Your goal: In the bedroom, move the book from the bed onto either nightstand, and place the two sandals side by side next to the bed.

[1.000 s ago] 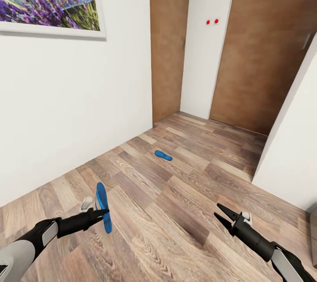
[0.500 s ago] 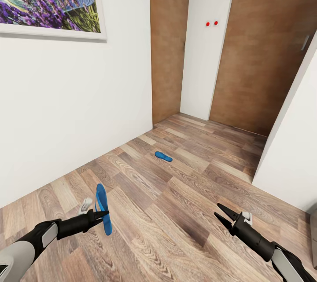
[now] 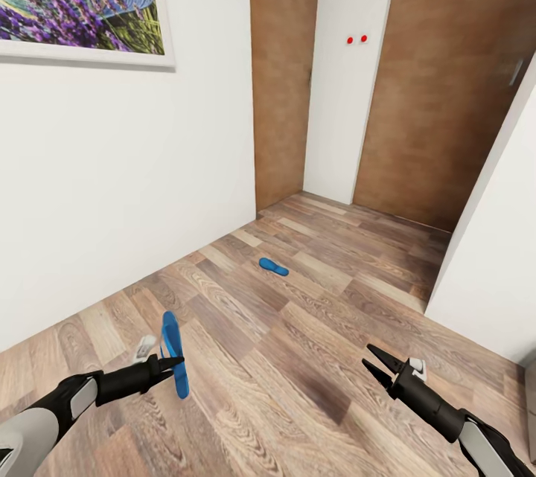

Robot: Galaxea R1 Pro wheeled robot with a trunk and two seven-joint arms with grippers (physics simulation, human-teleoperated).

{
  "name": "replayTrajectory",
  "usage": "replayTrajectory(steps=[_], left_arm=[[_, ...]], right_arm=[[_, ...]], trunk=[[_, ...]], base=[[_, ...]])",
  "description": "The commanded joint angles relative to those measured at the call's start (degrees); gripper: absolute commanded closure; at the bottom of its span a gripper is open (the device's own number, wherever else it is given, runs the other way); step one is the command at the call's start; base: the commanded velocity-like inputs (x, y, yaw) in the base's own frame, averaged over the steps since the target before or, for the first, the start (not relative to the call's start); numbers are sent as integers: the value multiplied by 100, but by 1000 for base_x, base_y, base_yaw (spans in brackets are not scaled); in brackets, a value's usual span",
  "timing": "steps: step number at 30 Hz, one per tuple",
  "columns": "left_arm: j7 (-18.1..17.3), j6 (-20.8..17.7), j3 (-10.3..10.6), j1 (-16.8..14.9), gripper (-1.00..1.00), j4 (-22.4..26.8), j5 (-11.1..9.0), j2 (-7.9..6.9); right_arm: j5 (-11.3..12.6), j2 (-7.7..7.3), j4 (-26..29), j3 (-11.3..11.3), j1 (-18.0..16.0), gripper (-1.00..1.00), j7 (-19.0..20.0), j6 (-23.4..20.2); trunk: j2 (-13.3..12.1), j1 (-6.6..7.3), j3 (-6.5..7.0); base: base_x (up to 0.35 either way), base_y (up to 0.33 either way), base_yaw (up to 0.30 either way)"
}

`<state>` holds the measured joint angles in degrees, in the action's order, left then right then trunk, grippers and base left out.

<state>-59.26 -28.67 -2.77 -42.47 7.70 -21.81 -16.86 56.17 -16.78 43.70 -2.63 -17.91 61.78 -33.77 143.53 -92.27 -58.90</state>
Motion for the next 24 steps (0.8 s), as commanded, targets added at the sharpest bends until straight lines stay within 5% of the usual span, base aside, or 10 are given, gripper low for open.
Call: replayTrajectory(steps=[1, 24], left_arm=[[-16, -51, -30, -4, 100, -1, 10, 0], [-7, -51, -24, -7, 100, -5, 10, -57]], right_arm=[[37, -1, -2, 2, -2, -100, 1, -42], [-9, 5, -132, 51, -2, -100, -160, -42]], trunk=[[2, 0, -5], [2, 0, -5]], base=[[121, -113, 0], [123, -66, 0]])
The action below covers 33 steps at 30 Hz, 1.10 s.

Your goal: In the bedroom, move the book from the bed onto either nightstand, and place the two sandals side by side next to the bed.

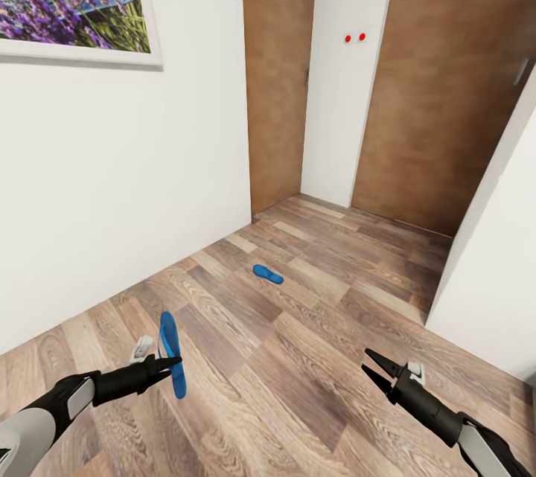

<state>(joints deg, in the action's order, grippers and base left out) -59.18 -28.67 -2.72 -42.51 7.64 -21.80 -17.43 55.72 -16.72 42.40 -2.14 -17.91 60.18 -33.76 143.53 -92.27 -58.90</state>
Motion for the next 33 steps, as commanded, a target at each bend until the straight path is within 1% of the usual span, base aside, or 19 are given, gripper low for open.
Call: replayTrajectory(steps=[1, 6, 15, 33], left_arm=[[-15, -51, -28, -1, 100, 1, 9, -5], [-15, -47, -27, -2, 100, 1, 9, -13], [-9, -42, -26, -3, 100, 1, 9, -15], [-5, -42, -22, -3, 100, 1, 9, -15]], right_arm=[[36, 0, -34, 8, -2, -100, -46, -48], [50, 2, -84, 3, -2, -100, -118, -45], [89, 2, -91, -63, -2, -100, -122, -43], [97, 2, -92, -77, -2, -100, -127, -50]], trunk=[[2, 0, -5], [2, 0, -5], [2, 0, -5], [2, 0, -6]], base=[[117, -1, 0], [113, -1, 0], [110, 0, 0], [110, 0, 3]])
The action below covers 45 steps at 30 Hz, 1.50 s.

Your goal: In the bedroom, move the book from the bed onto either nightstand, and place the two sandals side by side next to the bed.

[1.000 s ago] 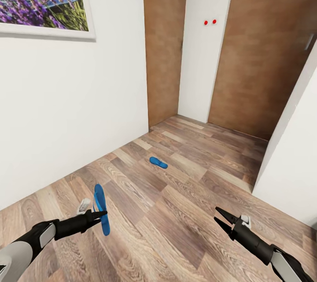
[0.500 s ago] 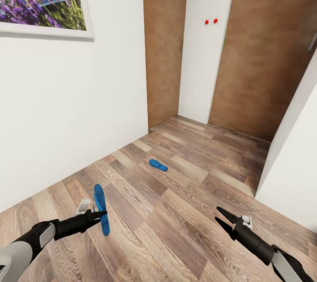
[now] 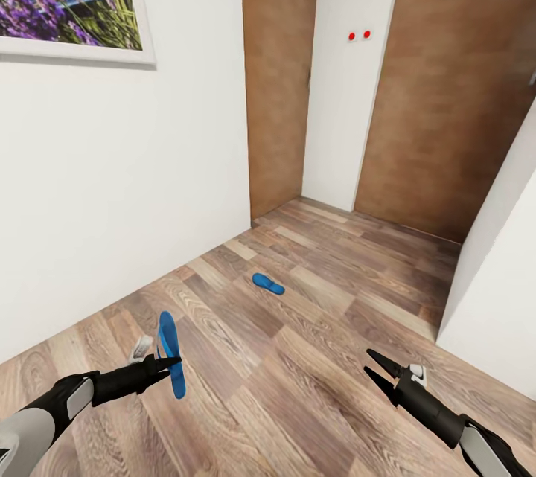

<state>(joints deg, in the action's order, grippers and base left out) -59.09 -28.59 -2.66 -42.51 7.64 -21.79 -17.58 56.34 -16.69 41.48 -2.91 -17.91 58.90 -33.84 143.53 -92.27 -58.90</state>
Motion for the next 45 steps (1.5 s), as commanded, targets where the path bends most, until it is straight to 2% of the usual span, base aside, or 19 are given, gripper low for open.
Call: replayTrajectory(steps=[1, 16, 45], left_arm=[[-13, -50, -29, -3, 100, 1, 9, 0], [-1, -44, -24, -3, 100, 1, 9, 0], [18, -41, -28, -3, 100, -65, 9, 0]], right_arm=[[36, -1, -2, -1, -2, -100, 0, -42], [81, -1, -6, -17, -2, -100, -1, -50], [87, -1, -4, -16, -2, -100, -1, -75]], trunk=[[2, 0, -6], [2, 0, -33], [2, 0, -91]], base=[[100, 0, 61], [86, -29, 117], [101, -177, 121]])
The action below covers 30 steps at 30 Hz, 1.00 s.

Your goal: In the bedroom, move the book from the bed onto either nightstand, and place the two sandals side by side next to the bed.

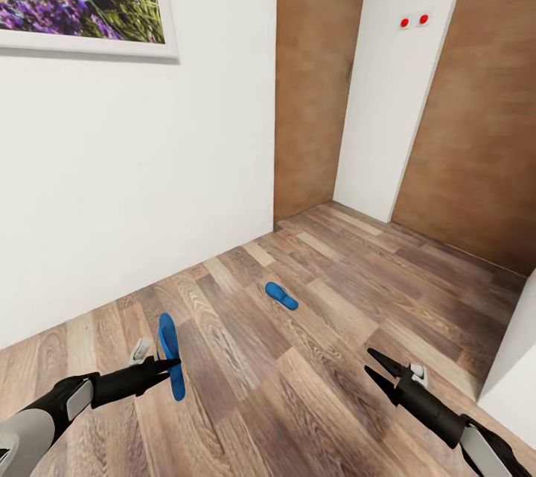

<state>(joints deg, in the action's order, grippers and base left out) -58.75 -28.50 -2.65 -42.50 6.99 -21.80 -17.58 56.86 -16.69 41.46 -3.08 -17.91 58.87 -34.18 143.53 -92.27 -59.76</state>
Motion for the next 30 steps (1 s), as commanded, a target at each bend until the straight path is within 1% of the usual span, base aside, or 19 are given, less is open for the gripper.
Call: replayTrajectory(steps=[1, 14, 30], left_arm=[[-15, -50, -28, -4, 100, -1, 9, 0], [-14, -49, -33, -4, 100, -5, 9, -4], [-1, -50, -39, -3, 100, -8, 9, -9]], right_arm=[[36, -1, -1, 1, -2, -100, 1, -42], [36, -1, -1, 0, -2, -100, 1, -44], [36, -1, 0, 0, -2, -100, 1, -39]], trunk=[[2, 0, -7], [2, 0, -34], [2, 0, -66]], base=[[130, -188, 119], [131, -179, 119], [129, -108, 119]])
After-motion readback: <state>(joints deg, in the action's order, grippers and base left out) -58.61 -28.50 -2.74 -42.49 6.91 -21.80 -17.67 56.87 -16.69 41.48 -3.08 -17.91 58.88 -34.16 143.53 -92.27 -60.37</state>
